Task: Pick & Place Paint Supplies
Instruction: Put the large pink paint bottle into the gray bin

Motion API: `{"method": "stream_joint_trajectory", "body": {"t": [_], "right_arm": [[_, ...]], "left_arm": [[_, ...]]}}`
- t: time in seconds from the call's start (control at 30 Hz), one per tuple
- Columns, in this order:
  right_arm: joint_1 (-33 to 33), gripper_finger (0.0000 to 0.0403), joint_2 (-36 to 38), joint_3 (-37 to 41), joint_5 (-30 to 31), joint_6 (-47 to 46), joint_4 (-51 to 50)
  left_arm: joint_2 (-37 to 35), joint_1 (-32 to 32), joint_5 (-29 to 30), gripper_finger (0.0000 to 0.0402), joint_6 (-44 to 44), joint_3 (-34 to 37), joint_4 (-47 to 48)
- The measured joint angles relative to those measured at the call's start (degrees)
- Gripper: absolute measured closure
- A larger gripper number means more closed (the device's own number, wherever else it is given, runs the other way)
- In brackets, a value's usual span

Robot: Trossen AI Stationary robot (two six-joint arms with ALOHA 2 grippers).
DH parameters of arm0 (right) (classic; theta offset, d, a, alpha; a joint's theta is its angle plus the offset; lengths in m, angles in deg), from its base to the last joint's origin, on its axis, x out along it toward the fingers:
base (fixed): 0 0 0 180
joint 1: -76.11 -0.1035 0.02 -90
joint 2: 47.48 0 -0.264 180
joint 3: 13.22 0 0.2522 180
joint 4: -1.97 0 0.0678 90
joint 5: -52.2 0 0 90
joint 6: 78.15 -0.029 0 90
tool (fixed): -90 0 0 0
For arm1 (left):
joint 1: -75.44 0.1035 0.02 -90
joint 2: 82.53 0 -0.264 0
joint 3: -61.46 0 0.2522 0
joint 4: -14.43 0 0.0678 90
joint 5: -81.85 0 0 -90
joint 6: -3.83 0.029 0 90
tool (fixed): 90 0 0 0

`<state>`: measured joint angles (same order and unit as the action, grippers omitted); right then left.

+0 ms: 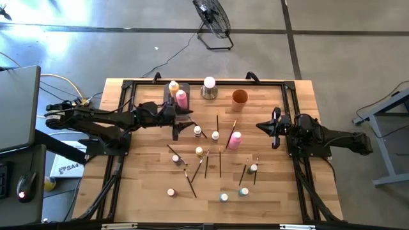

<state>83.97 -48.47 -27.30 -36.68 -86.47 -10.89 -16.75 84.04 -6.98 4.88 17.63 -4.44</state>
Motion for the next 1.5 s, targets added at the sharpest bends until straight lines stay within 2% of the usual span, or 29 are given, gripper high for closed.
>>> {"method": "stream_joint_trajectory", "body": {"t": [0.27,0.63,1.5], "right_arm": [[-0.01,0.0399,-1.83,-0.02,0.07,-8.25,0.0],[0.0,0.0399,-5.8,-0.02,0.15,-5.18,0.09],[-0.01,0.0399,-6.25,-0.02,-1.83,-4.67,0.23]], "left_arm": [[0.0,0.0,0.06,0.0162,1.76,0.0,-2.22],[0.13,0.0,-0.06,0.0162,1.5,0.0,-2.4],[0.13,0.0,-0.09,0.0162,1.69,0.0,-2.42]]}}
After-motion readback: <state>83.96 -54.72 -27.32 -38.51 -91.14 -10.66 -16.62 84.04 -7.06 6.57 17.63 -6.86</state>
